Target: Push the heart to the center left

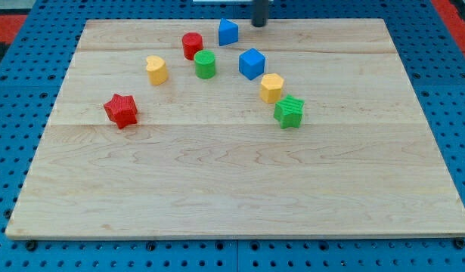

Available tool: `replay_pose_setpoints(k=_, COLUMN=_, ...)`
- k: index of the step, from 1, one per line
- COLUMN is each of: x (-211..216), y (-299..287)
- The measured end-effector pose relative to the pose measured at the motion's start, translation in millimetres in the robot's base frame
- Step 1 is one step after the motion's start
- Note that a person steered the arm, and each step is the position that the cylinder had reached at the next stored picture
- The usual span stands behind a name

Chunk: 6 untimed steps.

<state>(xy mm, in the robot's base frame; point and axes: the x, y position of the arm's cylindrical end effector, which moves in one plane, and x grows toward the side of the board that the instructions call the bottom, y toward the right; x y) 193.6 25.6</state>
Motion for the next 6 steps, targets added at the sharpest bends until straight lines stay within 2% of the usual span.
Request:
replay_pose_setpoints(k=2, x=99, y=-133)
replay_pose_setpoints(k=5, x=228, y=-189)
replay_pose_setpoints(k=6, x=201, y=-193)
